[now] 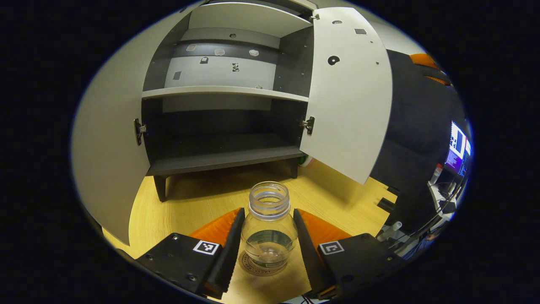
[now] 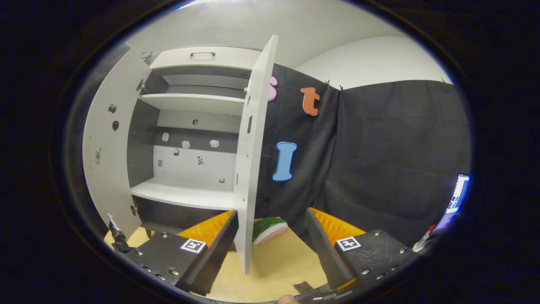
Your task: Grasp the bottle in the cabinet with the left hand and place it on the coaster, then close the right door with the right hand and the left door with the left hand.
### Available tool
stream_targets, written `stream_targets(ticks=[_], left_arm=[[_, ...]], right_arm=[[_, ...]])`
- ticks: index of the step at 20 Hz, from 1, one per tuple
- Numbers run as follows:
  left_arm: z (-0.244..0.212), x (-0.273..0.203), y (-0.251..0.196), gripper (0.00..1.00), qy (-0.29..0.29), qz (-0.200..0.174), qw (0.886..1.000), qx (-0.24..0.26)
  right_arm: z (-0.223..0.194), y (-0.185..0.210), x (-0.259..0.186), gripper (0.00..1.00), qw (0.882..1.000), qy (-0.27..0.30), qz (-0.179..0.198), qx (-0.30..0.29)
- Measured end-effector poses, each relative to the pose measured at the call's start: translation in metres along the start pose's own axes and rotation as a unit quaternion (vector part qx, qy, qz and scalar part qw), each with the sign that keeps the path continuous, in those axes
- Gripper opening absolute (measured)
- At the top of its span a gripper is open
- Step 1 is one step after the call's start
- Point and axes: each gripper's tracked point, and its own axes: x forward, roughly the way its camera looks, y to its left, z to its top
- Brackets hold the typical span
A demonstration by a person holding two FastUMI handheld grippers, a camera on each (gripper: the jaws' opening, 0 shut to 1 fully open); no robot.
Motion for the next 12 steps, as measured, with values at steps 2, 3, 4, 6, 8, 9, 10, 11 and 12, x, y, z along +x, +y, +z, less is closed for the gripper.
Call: stream_targets(ticks=[2,3,4,6,8,9,10,11,12], left_arm=[[0.000,-0.001,0.002,0.75,0.004,0.004,1.000,-0.004],[0.000,-0.001,0.002,0.76,0.006,0.004,1.000,-0.006],[0.000,-0.001,0.003,0.76,0.007,0.006,1.000,-0.007],[0.000,-0.001,0.001,0.79,0.013,0.005,1.000,-0.007],[0.001,-0.001,0.001,0.77,0.015,0.008,1.000,-0.003],[0.003,-0.001,0.001,0.77,0.014,0.010,1.000,-0.001],[0.005,0.000,0.001,0.77,0.013,0.012,1.000,-0.002],[0.007,0.000,0.002,0.77,0.011,0.016,1.000,-0.001],[0.011,0.001,0.001,0.78,0.006,0.016,1.000,0.000]], right_arm=[[-0.003,0.000,-0.001,0.97,1.000,0.003,0.000,-0.001],[-0.006,-0.002,-0.001,0.96,1.000,0.005,0.000,0.000],[-0.008,-0.003,-0.002,0.97,1.000,0.008,0.000,0.003],[-0.015,-0.004,-0.004,0.97,1.000,0.015,0.001,0.010],[-0.018,-0.007,-0.005,0.97,1.000,0.019,0.000,0.016],[-0.021,-0.008,-0.005,0.97,1.000,0.020,0.000,0.019],[-0.021,-0.010,-0.005,0.97,1.000,0.021,-0.001,0.022],[-0.021,-0.011,-0.005,0.97,1.000,0.021,-0.003,0.023],[-0.021,-0.013,-0.005,0.95,1.000,0.020,-0.004,0.023]])
